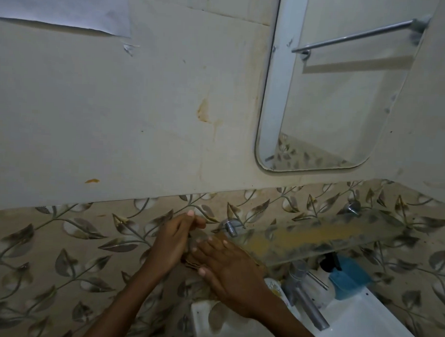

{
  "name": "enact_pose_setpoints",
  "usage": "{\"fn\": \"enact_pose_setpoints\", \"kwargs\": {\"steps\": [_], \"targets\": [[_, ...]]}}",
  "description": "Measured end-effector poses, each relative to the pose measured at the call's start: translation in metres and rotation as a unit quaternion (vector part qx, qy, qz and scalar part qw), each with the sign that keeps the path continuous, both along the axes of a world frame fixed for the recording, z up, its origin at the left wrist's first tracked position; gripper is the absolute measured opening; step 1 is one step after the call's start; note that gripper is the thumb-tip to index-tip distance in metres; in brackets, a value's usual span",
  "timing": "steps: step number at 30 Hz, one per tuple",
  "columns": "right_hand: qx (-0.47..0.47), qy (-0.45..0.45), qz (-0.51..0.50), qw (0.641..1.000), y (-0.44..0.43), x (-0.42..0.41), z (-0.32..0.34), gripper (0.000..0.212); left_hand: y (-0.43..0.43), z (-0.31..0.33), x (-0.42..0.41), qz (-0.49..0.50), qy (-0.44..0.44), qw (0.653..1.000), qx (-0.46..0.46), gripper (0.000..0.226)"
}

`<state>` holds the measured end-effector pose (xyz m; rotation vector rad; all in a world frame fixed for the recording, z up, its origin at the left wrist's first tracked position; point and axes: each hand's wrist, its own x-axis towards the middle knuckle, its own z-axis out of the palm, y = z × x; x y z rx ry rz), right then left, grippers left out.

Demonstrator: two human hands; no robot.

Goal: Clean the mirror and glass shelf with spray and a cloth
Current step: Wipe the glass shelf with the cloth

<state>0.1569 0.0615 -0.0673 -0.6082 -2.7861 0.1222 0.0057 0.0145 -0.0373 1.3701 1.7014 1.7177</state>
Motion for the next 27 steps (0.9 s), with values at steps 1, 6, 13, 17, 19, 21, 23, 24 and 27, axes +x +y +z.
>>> {"fn": "enact_pose_setpoints", "kwargs": {"steps": [1, 6, 13, 17, 19, 21, 23, 24, 27], "targets": [[0.001, -0.001, 0.008, 1.000, 0.003, 0.006, 0.001, 0.049, 0.002, 0.000, 0.001, -0.007, -0.001, 1.000, 0.001, 0.041], [-0.024, 0.001, 0.005, 1.000, 0.022, 0.031, 0.002, 0.047, 0.006, -0.006, 0.002, -0.023, 0.003, 1.000, -0.004, 0.033], [-0.015, 0.022, -0.049, 0.998, 0.052, 0.060, -0.004, 0.046, 0.011, -0.014, 0.007, -0.033, 0.059, 0.998, -0.018, 0.022], [-0.004, 0.051, -0.105, 0.993, 0.063, 0.059, -0.004, 0.044, 0.017, -0.012, 0.015, -0.032, 0.115, 0.992, -0.034, 0.020], [-0.005, 0.056, -0.139, 0.989, 0.064, 0.052, -0.005, 0.043, 0.020, -0.012, 0.020, -0.028, 0.137, 0.989, -0.044, 0.018], [0.003, 0.065, -0.175, 0.982, 0.063, 0.044, -0.005, 0.043, 0.020, -0.015, 0.025, -0.031, 0.149, 0.987, -0.042, 0.016], [0.016, 0.060, -0.207, 0.976, 0.060, 0.034, -0.005, 0.044, 0.019, -0.017, 0.028, -0.031, 0.171, 0.984, -0.038, 0.021], [0.019, 0.058, -0.212, 0.975, 0.058, 0.030, -0.005, 0.045, 0.019, -0.018, 0.028, -0.029, 0.182, 0.982, -0.038, 0.026], [0.010, 0.064, -0.157, 0.985, 0.054, 0.034, -0.007, 0.045, 0.019, -0.020, 0.028, -0.026, 0.210, 0.976, -0.050, 0.031]]}}
